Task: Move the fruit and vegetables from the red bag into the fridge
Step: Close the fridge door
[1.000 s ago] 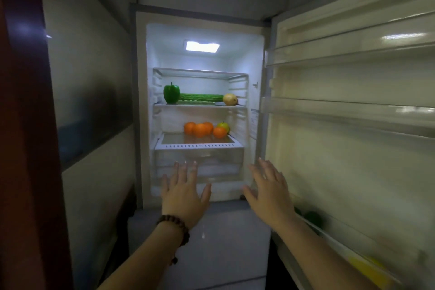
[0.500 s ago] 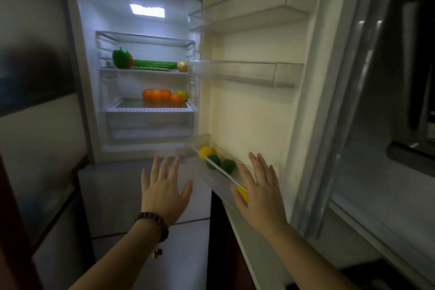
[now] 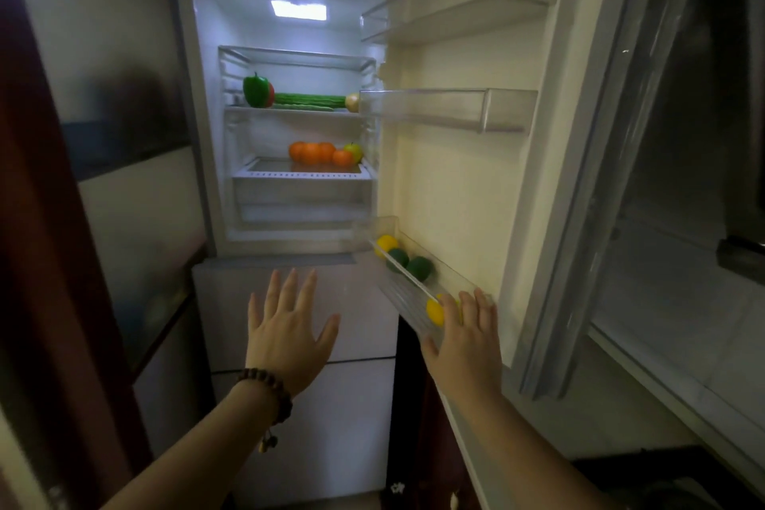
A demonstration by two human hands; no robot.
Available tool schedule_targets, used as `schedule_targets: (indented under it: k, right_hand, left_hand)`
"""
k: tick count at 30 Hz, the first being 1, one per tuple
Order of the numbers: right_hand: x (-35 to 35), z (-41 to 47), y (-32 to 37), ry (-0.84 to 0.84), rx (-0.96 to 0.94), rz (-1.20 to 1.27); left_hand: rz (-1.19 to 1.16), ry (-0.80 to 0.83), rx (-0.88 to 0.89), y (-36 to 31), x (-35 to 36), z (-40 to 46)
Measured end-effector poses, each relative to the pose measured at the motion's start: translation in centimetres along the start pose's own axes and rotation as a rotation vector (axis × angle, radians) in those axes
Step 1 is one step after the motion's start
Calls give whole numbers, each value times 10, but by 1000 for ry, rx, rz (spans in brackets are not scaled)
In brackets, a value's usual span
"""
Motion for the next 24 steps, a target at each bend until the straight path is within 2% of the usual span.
schedule_targets:
  k: [8,11,15,18,24]
  right_hand:
    - [8,-14,93,78,-2,50]
    - [0,-22,136,93,-162,50]
    - [-58,-29,177,-89,-469,33]
    - [-96,-21,186,-191,-589,-53]
    - [-75,8,204,-202,-833,-224]
  left_hand:
    - [34,9,-77,49,-36,-27]
    - [25,-24,-92,67,-54,-32]
    - [47,-64,-106,90,-79,-30]
    - [69,-97,-120,104,-93,-27]
    - [60,-169,-150,119,-110,-28]
Point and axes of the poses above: each hand's wrist, its own z-axis towards the middle knuckle, its own x-axis out of the palm, y = z × x, the point moved 9 cm from there along z, towards the middle knuckle
